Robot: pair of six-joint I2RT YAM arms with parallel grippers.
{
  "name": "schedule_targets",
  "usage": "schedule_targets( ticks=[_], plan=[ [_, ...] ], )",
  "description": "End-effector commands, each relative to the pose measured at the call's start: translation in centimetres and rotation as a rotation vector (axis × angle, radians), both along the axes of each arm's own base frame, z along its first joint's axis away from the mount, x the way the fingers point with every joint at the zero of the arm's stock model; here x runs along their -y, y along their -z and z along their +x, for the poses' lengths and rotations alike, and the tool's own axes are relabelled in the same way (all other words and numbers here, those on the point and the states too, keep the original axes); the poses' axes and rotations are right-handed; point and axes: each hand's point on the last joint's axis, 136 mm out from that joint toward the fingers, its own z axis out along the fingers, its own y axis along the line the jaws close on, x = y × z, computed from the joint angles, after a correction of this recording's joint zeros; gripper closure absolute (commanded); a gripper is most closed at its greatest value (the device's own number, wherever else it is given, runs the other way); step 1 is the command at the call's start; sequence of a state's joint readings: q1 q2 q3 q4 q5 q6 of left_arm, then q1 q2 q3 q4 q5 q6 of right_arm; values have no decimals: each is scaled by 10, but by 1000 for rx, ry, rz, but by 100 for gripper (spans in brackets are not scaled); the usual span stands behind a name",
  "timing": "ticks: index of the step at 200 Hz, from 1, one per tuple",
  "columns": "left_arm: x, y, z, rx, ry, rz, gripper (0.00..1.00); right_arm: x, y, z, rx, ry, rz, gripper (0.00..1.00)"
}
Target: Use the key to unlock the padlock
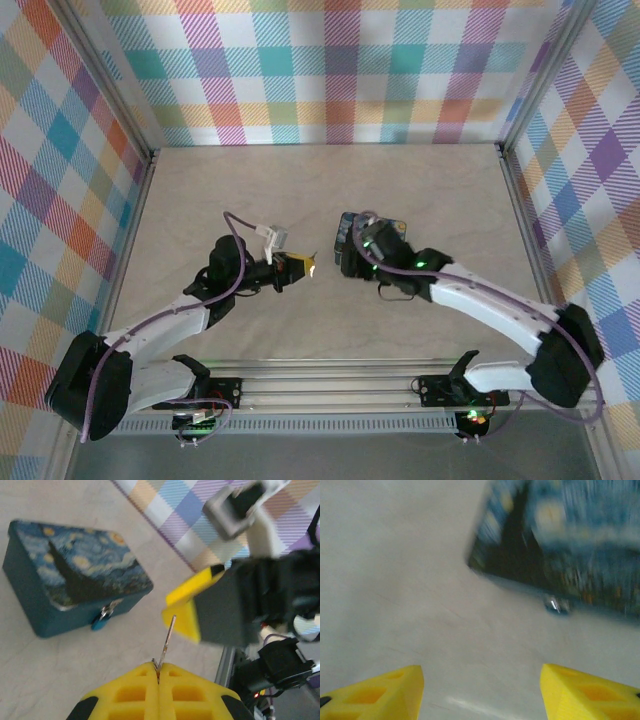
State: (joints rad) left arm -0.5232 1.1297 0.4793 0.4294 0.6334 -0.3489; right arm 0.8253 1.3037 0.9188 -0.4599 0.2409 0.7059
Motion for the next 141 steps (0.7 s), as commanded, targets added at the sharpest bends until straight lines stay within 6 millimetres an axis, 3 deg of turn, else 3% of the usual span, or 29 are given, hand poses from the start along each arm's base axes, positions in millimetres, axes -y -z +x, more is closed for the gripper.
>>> schedule_targets(
  ticks=[1, 17, 58, 141],
  plan=[
    [-5, 12, -6, 6, -3, 42, 100, 30, 25, 4, -3, 165, -172, 37],
    [-7, 15, -10, 2, 0, 49, 100, 29, 30, 13, 24, 192, -192, 38],
    [-14, 22, -16, 8, -17, 65, 100, 28, 45, 41, 143, 236, -262, 54],
    [-17, 26, -23, 17, -2, 79, 100, 18, 77, 53, 116, 266, -296, 54]
  ],
)
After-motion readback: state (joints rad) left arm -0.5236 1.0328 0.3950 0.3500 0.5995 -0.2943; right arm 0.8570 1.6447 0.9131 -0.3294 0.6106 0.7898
